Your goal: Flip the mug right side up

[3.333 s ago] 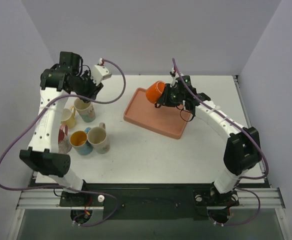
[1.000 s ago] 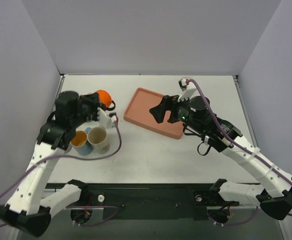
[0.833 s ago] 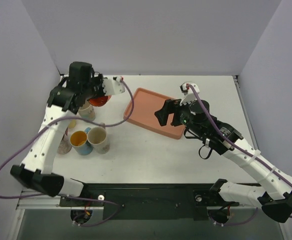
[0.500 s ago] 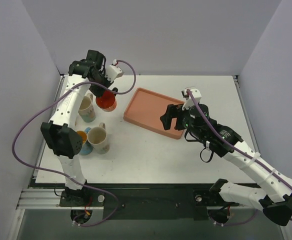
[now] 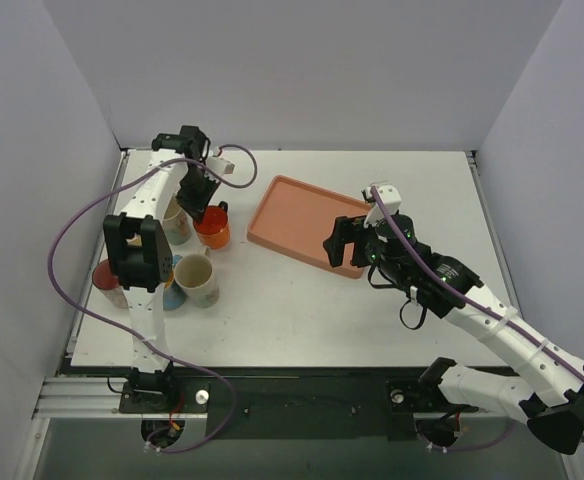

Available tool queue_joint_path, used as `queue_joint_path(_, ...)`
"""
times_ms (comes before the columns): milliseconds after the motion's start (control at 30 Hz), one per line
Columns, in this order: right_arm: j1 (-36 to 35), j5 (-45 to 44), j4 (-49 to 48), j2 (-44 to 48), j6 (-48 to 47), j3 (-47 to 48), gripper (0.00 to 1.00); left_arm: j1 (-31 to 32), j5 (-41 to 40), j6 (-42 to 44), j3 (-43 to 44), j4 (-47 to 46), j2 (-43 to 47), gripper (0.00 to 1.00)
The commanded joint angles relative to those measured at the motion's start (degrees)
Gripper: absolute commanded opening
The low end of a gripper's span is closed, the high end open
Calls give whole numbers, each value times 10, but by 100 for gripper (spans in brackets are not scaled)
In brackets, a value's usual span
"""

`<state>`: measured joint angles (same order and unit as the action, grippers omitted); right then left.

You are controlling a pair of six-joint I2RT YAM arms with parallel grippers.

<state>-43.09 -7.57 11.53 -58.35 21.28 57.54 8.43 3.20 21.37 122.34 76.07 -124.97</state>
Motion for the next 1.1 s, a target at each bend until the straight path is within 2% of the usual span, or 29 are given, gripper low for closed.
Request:
queue_joint_path(0, 5, -15, -4, 13, -4, -4, 82, 0, -13, -7, -28, -38, 9, 0)
queue_joint_path(433, 11, -17, 16, 9, -13, -2, 82, -1, -12, 20, -133, -128, 12, 1)
queue_joint_path(567, 18, -19, 20, 16, -16, -14, 83, 0, 2, 35, -140, -134, 30, 19)
queue_joint_path(700, 27, -24, 34, 31, -23, -18, 83, -1, 3, 39, -120, -136, 63, 43)
queue_joint_path(867, 57, -39, 63, 53, -33, -33, 84, 1, 73, 48, -125, -171, 157, 48)
queue_joint_path(1000, 99, -41, 74, 87, -38, -62, 84, 19, 151, 60, -142, -172, 234, 48)
queue_joint_path(1067, 124, -39, 77, 105, -42, -76, 84, 33, 164, 46, -157, -179, 274, 48)
